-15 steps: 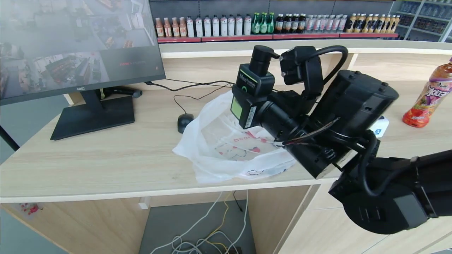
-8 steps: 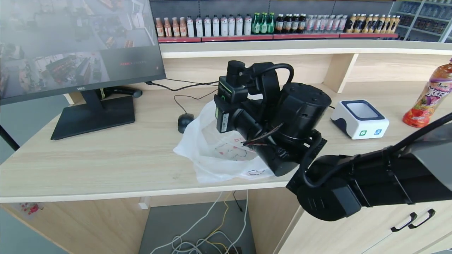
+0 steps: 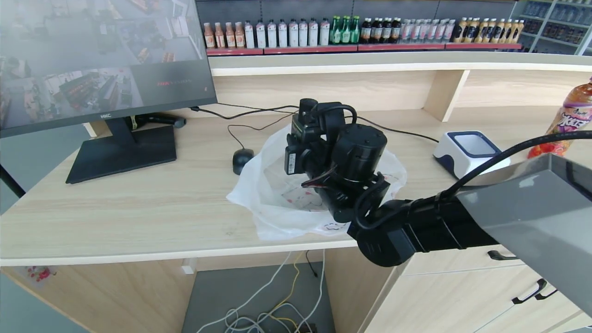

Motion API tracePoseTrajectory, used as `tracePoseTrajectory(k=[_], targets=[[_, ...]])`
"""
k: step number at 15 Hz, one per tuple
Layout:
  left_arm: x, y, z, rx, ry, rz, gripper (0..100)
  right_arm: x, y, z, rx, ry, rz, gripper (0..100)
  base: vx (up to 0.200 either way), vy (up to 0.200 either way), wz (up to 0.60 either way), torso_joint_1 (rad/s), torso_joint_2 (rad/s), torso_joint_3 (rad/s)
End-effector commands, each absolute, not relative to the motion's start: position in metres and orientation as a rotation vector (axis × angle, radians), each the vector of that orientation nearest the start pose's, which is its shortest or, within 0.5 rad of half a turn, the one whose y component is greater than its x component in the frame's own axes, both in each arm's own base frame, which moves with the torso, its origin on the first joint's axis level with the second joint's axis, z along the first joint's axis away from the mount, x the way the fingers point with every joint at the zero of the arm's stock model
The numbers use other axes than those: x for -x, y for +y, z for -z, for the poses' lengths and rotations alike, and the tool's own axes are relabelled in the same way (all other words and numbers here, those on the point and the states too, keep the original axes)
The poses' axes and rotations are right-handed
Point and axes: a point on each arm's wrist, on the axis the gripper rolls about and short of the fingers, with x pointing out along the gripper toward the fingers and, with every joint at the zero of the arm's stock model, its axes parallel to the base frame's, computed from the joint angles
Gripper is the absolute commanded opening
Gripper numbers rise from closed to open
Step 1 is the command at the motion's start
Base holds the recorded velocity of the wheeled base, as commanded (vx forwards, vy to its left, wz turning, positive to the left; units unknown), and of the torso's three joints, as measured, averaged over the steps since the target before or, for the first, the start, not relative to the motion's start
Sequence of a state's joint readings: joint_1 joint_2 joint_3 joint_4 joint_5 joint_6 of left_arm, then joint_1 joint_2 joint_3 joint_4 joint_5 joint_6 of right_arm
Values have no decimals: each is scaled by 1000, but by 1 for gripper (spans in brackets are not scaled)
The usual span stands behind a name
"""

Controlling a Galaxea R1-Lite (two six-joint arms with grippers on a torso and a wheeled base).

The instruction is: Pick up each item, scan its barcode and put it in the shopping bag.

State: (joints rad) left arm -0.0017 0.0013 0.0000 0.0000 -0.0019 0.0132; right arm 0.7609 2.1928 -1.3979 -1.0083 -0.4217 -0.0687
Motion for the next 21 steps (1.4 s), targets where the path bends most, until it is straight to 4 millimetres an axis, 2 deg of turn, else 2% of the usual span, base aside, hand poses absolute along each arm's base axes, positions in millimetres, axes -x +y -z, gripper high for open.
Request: tracePoseTrajectory(k=[1, 21], targets=[[23, 0, -76, -14, 2, 5, 100, -338, 304, -183, -41, -174, -320, 0, 0, 0, 0, 0, 0, 0], [23, 0, -75, -14, 3, 5, 100, -342, 313, -159, -62, -157, -306, 0, 0, 0, 0, 0, 0, 0]])
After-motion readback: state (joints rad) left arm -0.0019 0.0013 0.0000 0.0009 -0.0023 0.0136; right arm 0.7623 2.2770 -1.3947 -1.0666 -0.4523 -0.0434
